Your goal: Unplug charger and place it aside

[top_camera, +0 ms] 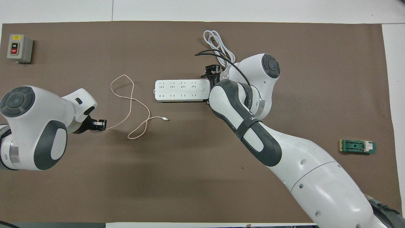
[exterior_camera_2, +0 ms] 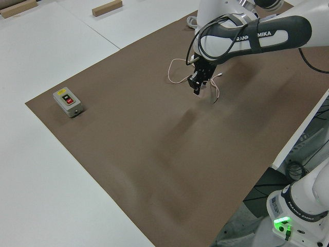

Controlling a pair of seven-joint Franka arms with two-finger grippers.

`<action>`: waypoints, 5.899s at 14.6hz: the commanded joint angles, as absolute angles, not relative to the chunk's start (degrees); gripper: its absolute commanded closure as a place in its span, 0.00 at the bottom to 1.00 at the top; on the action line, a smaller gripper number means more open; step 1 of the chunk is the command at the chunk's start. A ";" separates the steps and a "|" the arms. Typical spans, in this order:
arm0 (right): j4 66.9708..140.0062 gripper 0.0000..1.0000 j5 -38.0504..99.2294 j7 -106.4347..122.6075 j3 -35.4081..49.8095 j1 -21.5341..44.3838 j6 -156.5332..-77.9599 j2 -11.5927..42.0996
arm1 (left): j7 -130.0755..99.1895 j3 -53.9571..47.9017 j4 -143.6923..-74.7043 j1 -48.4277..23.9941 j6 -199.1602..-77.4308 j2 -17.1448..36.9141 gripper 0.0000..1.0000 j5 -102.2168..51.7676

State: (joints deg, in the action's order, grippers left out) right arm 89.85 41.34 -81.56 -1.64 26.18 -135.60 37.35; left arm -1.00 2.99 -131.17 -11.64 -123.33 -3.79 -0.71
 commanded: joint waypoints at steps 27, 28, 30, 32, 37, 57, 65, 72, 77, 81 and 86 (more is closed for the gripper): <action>88.51 0.00 15.75 -39.49 -4.48 13.19 -109.61 17.06 | 20.92 3.16 -139.94 5.17 -126.15 -9.67 0.00 -11.16; 88.51 0.00 13.91 -36.07 -4.48 13.10 -108.82 16.70 | 20.83 3.16 -137.83 5.79 -123.16 -9.75 0.00 -10.99; 88.51 0.00 11.43 -29.47 -4.48 12.31 -107.67 15.65 | 20.48 3.16 -133.61 7.02 -117.45 -9.93 0.00 -10.64; 88.51 0.00 10.38 -21.66 -4.48 10.29 -106.53 14.68 | 19.96 3.16 -129.05 8.26 -112.79 -10.19 0.00 -10.63; 88.51 0.00 6.07 -4.50 -4.48 6.16 -101.44 10.47 | 8.64 3.08 -120.87 8.35 -105.93 -10.20 0.00 -9.32; 90.53 0.00 -0.44 13.18 1.58 -5.98 -85.34 -4.04 | -2.29 -1.49 -92.02 2.64 -81.91 -5.27 0.00 1.41; 91.75 0.00 -3.51 10.28 1.67 -5.71 -82.53 -5.45 | 0.09 -1.49 -92.46 1.58 -84.55 -5.36 0.00 -2.71; 91.93 0.00 -2.99 8.70 1.67 -5.19 -82.53 -5.80 | 0.35 -1.49 -95.36 1.06 -84.46 -6.76 0.00 -2.02; 92.02 0.00 -2.72 8.79 1.58 -5.10 -82.53 -5.80 | 0.26 -1.49 -95.71 -1.31 -84.46 -6.86 0.00 -0.44; 91.85 0.00 -2.72 8.61 1.58 -4.92 -83.05 -5.80 | 0.26 -1.49 -96.85 -1.41 -85.42 -7.29 0.00 -0.44; 91.93 0.00 -2.72 8.70 1.58 -5.10 -83.23 -5.80 | 0.26 -1.84 -98.61 -1.49 -88.77 -7.91 0.00 -0.44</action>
